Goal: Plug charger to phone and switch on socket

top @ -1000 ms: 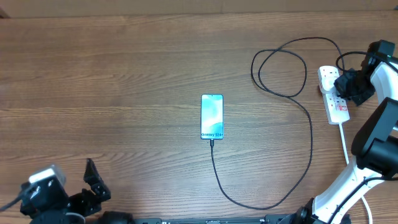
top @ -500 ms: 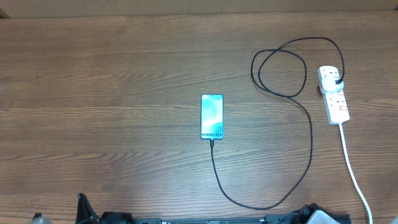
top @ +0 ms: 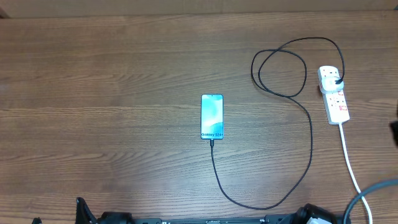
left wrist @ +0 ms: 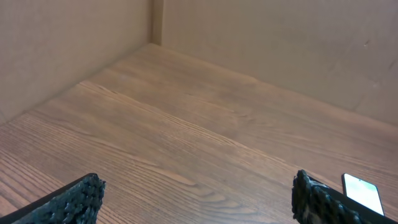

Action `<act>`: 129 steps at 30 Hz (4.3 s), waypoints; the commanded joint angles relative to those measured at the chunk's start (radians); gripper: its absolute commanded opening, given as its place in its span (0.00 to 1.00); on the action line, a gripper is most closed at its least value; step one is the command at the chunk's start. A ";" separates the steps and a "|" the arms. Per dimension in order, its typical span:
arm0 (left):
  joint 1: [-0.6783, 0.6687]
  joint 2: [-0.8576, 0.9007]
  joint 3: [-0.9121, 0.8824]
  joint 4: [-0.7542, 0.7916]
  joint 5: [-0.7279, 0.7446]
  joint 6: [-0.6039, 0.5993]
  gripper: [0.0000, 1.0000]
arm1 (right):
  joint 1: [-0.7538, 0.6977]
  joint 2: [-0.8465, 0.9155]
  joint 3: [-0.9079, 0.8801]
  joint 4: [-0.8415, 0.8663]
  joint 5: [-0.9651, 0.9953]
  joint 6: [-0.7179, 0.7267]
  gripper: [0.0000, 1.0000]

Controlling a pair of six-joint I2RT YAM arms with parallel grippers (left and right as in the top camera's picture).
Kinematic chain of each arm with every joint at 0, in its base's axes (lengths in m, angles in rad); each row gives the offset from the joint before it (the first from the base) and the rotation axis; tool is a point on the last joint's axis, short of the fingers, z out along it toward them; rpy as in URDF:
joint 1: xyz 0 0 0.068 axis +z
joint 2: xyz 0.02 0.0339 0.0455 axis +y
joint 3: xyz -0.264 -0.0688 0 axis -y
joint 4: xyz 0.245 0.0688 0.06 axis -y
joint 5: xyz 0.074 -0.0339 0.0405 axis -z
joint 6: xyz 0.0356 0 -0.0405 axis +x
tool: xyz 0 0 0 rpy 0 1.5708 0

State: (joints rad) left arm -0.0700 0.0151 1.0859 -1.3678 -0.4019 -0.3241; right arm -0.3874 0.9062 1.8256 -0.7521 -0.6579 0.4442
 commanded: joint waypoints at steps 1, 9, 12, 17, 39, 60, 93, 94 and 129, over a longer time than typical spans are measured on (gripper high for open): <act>0.006 -0.011 0.003 0.012 -0.015 -0.018 1.00 | 0.066 -0.024 -0.009 0.002 0.001 -0.008 0.04; 0.006 -0.011 -0.176 0.409 0.109 -0.041 0.99 | 0.188 -0.034 -0.013 0.008 0.001 -0.008 0.04; 0.006 -0.011 -0.319 0.575 0.184 0.011 1.00 | 0.224 -0.034 -0.013 0.013 0.001 -0.008 0.04; 0.006 -0.011 -0.624 0.908 0.303 0.024 1.00 | 0.275 -0.034 -0.013 0.022 0.001 -0.008 0.04; 0.005 -0.010 -1.081 1.290 0.399 0.137 1.00 | 0.288 -0.201 -0.013 0.059 0.001 -0.008 0.04; 0.005 -0.010 -1.081 1.290 0.399 0.137 0.99 | 0.288 -0.688 -0.314 0.424 -0.048 -0.008 0.04; 0.005 -0.010 -1.081 1.290 0.399 0.137 1.00 | 0.354 -0.900 -0.451 0.522 -0.002 -0.005 0.58; 0.005 -0.010 -1.081 1.290 0.399 0.137 1.00 | 0.354 -0.900 -0.461 0.524 0.029 -0.005 0.95; 0.005 -0.010 -1.081 1.290 0.399 0.137 1.00 | 0.354 -0.900 -1.769 0.919 0.484 -0.001 1.00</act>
State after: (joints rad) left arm -0.0700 0.0132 0.0086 -0.0776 0.0002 -0.2054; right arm -0.0387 0.0166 0.0830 0.1677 -0.1684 0.4438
